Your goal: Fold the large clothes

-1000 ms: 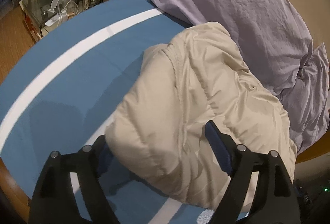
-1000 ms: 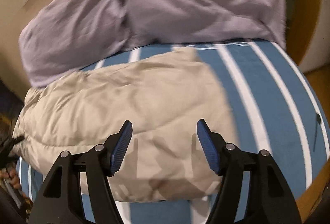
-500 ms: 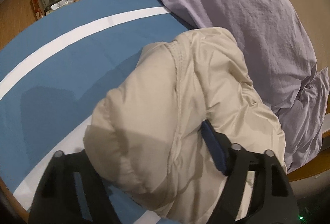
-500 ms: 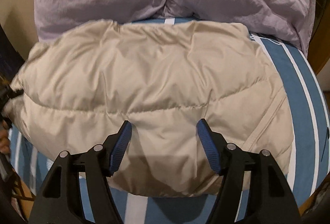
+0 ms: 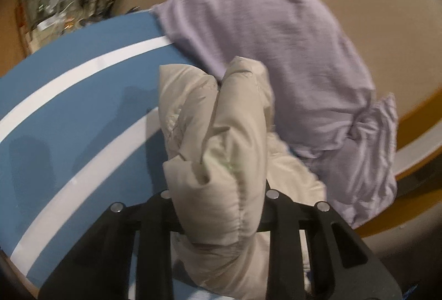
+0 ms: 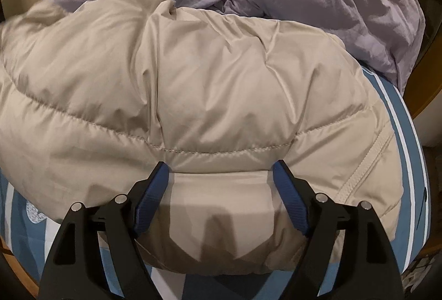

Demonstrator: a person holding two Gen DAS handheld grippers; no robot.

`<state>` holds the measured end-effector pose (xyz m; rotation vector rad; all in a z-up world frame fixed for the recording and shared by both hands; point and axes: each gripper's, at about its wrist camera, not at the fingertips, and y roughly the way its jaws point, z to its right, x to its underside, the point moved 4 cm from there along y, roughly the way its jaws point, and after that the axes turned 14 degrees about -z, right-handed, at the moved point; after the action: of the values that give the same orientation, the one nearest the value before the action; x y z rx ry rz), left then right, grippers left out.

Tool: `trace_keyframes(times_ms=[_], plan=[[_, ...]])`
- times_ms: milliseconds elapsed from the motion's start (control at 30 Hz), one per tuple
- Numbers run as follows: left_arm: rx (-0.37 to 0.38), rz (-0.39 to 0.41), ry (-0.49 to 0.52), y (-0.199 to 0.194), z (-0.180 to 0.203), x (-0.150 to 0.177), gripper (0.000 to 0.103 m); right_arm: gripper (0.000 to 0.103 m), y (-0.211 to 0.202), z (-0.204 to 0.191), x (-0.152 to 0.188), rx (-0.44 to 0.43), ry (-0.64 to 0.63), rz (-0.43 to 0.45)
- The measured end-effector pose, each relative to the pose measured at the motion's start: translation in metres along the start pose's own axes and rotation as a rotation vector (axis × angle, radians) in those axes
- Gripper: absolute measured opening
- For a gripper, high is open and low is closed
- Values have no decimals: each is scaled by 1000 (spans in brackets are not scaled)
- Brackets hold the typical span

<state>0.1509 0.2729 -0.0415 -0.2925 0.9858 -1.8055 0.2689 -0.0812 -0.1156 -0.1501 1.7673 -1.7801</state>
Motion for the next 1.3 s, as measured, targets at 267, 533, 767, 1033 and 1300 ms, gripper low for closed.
trace_keyframes(times_ms=[267,533,767,1033,1300], plan=[[126,15,197,-23,91,17,27,80,2,0,0,7,-12,6],[222,-29,439,-28,183,61,27,81,2,3,0,0,-21,10],[257,-116,610,-7,241,106,27,80,-2,10,2,-40,-29,23],[246,-199,706,25,273,141,28,80,-20,40,12,-80,3,68],[238,-278,779,54,295,172,29,80,-29,84,25,-55,79,98]])
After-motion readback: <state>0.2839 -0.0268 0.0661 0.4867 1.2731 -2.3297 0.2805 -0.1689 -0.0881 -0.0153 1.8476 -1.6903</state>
